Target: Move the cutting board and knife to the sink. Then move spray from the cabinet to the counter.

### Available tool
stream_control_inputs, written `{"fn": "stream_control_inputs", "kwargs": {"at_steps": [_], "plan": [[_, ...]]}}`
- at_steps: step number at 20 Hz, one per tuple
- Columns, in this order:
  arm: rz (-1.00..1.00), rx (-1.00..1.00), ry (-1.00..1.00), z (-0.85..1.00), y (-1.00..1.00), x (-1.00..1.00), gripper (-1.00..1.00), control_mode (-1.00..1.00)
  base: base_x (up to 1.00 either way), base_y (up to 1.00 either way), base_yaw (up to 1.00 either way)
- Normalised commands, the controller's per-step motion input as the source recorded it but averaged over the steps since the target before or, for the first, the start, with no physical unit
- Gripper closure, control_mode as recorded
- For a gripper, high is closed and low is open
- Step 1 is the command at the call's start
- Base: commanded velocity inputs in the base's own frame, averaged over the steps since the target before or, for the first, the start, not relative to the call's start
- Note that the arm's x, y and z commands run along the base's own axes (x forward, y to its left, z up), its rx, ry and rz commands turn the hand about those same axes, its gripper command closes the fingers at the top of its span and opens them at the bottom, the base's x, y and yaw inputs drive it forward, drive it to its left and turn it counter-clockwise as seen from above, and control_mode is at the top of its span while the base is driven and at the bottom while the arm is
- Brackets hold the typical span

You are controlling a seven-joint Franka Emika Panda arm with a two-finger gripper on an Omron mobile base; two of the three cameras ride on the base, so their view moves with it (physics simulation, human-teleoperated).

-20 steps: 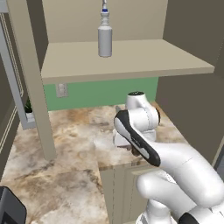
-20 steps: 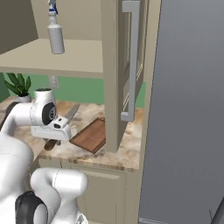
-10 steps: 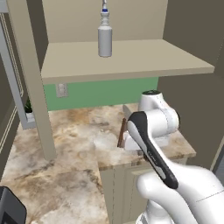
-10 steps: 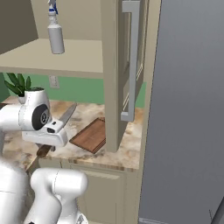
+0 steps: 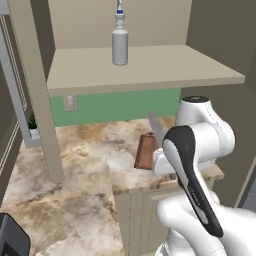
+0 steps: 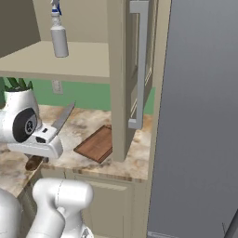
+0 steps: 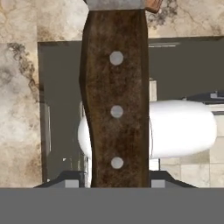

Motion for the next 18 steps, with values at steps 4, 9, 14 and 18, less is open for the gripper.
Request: {"fn": "stream_control_inputs", "kwargs": {"at_steps": [4,9,14,18], "plan": [[0.00,0.00,-0.02,0.59,0.00,-0.20,1.00,-1.00,0.00,0.00,0.00],[0.00,0.00,0.00,0.22,0.00,-0.08,1.00,1.00,-0.26,-0.03,0.00],[0.00,0.00,0.00,0.00,0.00,0.00,1.00,1.00,-0.92,-0.43,0.00],[0.00,0.00,0.00,0.00,0.00,0.00,1.00,1.00,-1.00,-0.63,0.00]]}}
